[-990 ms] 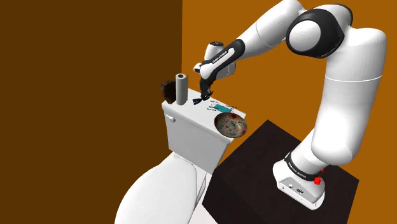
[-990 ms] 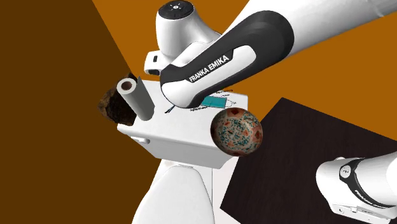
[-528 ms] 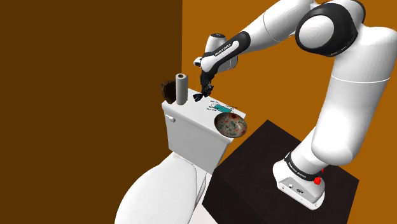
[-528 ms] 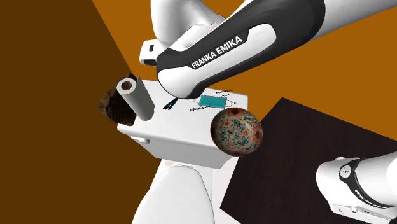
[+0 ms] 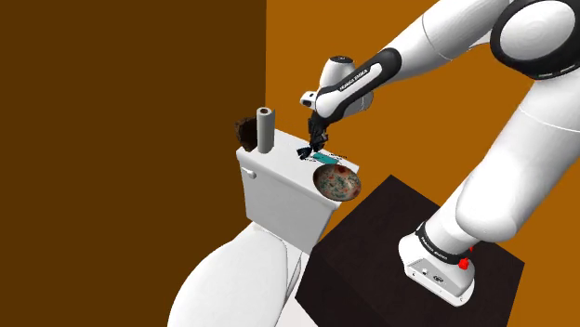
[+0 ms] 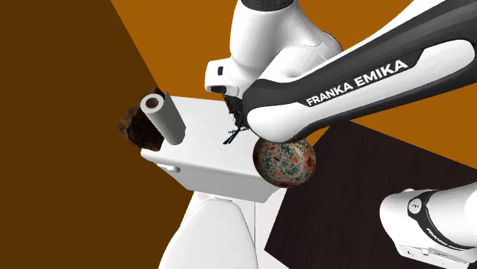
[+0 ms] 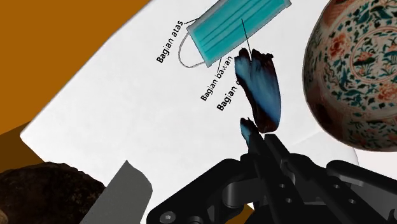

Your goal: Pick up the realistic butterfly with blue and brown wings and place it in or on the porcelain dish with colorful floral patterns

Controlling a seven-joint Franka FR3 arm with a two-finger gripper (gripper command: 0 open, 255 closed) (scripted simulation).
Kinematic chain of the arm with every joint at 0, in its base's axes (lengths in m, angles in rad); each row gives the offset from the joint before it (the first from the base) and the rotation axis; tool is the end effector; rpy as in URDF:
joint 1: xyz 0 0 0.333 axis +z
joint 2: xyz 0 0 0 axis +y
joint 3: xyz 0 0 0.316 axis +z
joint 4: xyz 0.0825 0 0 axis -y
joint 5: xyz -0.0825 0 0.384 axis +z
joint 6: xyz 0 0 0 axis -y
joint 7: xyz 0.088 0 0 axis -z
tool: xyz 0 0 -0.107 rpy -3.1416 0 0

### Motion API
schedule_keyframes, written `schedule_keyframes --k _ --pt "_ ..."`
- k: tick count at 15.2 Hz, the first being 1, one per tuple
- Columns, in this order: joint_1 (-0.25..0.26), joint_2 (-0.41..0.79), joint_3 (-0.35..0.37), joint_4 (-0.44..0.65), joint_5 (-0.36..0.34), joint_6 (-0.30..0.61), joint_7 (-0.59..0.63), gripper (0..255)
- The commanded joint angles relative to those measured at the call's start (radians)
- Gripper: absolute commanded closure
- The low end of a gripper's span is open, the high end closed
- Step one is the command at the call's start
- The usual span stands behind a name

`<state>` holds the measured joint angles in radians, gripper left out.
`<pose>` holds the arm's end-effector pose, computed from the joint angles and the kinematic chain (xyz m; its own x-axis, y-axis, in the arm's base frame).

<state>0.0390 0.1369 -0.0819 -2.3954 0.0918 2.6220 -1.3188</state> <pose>0.5089 -0.0243 0.2686 0.3599 0.9309 0.0622 0.9283 -0.3640 0.0757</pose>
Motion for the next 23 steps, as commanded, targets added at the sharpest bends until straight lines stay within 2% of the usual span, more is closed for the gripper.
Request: schedule_keyframes --k 1,6,11,12,18,23 --pt "0.002 -0.068 -0.002 -0.086 -0.007 0.018 0.005 255" --pt "-0.001 -0.247 -0.003 -0.298 -0.034 0.053 0.023 255" --pt "-0.017 -0.453 0.006 -0.500 -0.066 0.050 0.045 255" --pt "-0.018 -0.458 0.006 -0.505 -0.066 0.049 0.045 255" --pt "-0.001 -0.345 -0.005 -0.516 -0.041 0.174 0.024 255" --pt "0.025 -0.240 -0.019 -0.515 0.007 0.277 -0.012 255"
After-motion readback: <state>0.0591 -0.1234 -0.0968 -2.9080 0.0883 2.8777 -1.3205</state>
